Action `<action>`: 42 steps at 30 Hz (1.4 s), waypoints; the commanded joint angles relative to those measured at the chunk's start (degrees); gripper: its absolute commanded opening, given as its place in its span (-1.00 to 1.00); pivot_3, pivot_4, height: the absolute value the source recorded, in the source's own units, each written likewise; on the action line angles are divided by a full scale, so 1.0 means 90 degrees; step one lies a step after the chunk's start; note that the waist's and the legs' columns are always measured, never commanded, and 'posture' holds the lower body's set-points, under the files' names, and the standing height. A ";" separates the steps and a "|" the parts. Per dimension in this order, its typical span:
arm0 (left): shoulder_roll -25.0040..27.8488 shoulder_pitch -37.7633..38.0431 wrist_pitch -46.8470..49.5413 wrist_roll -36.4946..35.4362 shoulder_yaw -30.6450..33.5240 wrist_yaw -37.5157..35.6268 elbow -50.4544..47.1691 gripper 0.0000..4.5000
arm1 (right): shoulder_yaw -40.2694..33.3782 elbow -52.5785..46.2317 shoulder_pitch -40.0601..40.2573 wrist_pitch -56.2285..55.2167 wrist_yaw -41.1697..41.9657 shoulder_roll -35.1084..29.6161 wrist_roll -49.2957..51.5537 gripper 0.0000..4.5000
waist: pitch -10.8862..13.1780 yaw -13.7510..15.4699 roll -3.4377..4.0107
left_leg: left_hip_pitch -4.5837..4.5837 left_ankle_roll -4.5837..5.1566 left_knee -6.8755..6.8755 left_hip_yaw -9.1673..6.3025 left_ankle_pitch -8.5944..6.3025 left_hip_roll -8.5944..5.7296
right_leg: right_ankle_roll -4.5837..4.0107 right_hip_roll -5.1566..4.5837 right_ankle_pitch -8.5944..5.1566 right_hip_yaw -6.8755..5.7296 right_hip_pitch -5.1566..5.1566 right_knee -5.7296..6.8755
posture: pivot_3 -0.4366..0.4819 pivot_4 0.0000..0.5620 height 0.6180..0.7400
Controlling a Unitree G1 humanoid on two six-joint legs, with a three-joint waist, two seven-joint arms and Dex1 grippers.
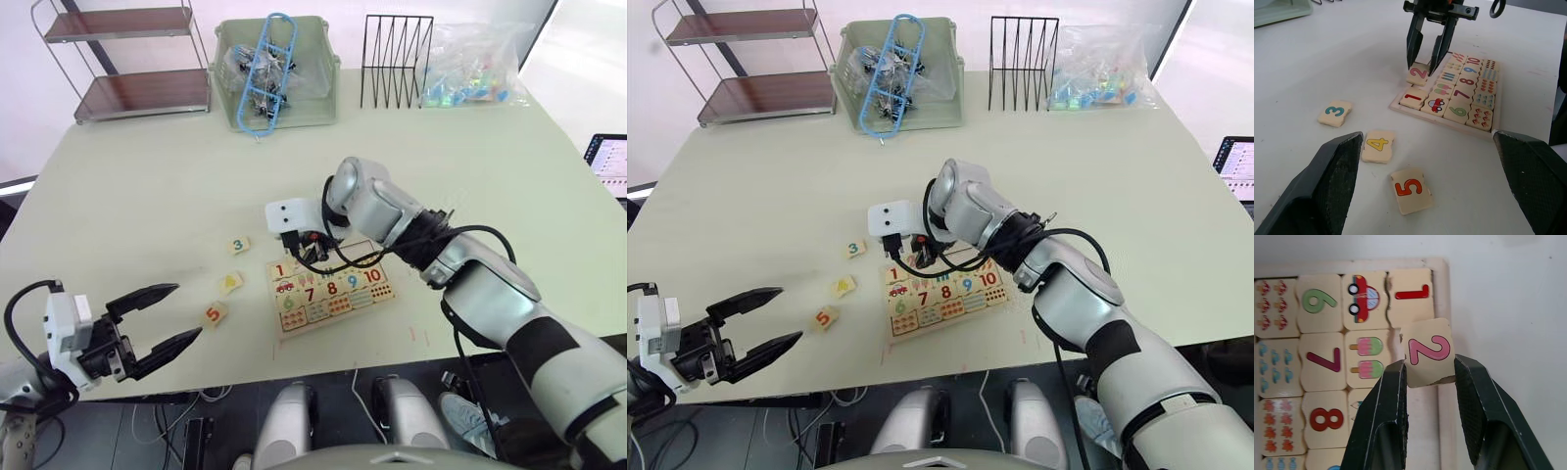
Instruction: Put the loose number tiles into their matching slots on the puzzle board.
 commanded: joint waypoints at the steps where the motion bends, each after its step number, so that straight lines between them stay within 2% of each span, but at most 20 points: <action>1: 0.0002 0.0032 -0.0010 -0.0100 0.0103 -0.0026 -0.0229 1.00 | -0.0094 -0.0057 -0.0174 -0.0113 0.0045 0.0037 -0.0051 -0.63 | 0.0000 0.0000 0.0000 | 0.0000 0.0000 0.0000 0.0000 0.0000 0.0000 | 0.0000 0.0000 0.0000 0.0000 0.0000 0.0000 | -0.05 -0.47 1.00; 21: -0.0011 0.0019 0.0012 -0.0135 0.0091 -0.0114 -0.0191 1.00 | -0.0045 -0.0282 0.0016 0.0151 0.0272 -0.0051 -0.0134 -0.63 | 0.0000 0.0000 0.0000 | 0.0000 -0.0002 -0.0001 -0.0002 -0.0001 -0.0001 | 0.0000 -0.0032 0.0000 -0.0003 0.0000 0.0000 | -0.05 -0.47 1.00; 42: -0.0010 0.0009 0.0012 -0.0102 0.0081 -0.0155 -0.0165 1.00 | -0.0036 -0.0343 0.0156 0.0250 0.0153 0.0039 -0.0181 -0.63 | 0.0000 0.0001 0.0000 | 0.0000 -0.0002 -0.0001 -0.0001 -0.0001 -0.0001 | 0.0000 -0.0002 0.0000 -0.0003 0.0000 0.0000 | -0.05 -0.47 1.00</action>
